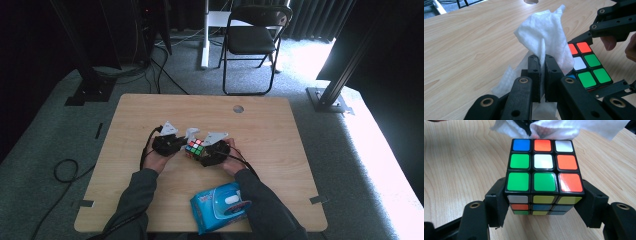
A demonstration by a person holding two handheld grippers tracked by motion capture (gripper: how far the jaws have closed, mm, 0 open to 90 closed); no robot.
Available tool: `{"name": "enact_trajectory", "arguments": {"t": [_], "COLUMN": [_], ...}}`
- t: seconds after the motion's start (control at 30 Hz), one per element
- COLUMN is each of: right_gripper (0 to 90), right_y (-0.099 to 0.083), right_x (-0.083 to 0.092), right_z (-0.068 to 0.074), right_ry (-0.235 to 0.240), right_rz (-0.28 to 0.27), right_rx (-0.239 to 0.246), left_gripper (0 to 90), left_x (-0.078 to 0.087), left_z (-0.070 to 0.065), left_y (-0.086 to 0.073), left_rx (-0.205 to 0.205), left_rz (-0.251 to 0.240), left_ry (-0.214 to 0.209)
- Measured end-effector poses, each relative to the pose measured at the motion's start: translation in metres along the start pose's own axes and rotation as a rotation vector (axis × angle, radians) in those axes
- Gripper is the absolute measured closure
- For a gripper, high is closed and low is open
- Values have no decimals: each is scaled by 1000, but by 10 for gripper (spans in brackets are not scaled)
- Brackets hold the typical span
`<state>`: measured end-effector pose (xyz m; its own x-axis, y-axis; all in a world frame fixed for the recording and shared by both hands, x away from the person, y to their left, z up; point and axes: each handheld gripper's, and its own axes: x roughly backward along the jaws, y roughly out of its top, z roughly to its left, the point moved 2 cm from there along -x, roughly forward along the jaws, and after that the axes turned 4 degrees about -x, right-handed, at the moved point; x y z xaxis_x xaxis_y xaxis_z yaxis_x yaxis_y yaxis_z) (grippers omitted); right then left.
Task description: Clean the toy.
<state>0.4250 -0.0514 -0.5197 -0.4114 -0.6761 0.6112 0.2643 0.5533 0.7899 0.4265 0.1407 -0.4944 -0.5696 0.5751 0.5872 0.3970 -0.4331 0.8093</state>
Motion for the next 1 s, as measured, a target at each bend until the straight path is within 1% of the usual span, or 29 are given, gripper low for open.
{"name": "enact_trajectory", "arguments": {"t": [0.1, 0.27, 0.37, 0.47, 0.7, 0.87, 1.0], "right_gripper": [342, 342, 342, 342, 342, 342, 342], "right_y": [0, 0, 0, 0, 0, 0, 0], "right_x": [0, 1, 2, 2, 3, 3, 3], "right_z": [0, -1, -1, -2, -3, -4, -5], "right_ry": [-1, -5, -4, -8, -26, -36, -41], "right_rz": [0, -7, -17, -18, -24, -23, -23], "right_rx": [0, -6, -13, -14, -19, -26, -28], "left_gripper": [855, 855, 855, 855, 855, 855, 855], "left_x": [-3, -6, -9, -13, -16, -22, -23], "left_z": [1, 2, 1, 0, -2, -5, -5], "left_y": [-3, -8, -12, -17, -29, -38, -38], "left_rx": [6, 5, -3, -3, 2, -17, -14], "left_rz": [8, 34, 58, 71, 98, 142, 142], "left_ry": [-1, 1, -2, -2, -7, -2, -2]}}
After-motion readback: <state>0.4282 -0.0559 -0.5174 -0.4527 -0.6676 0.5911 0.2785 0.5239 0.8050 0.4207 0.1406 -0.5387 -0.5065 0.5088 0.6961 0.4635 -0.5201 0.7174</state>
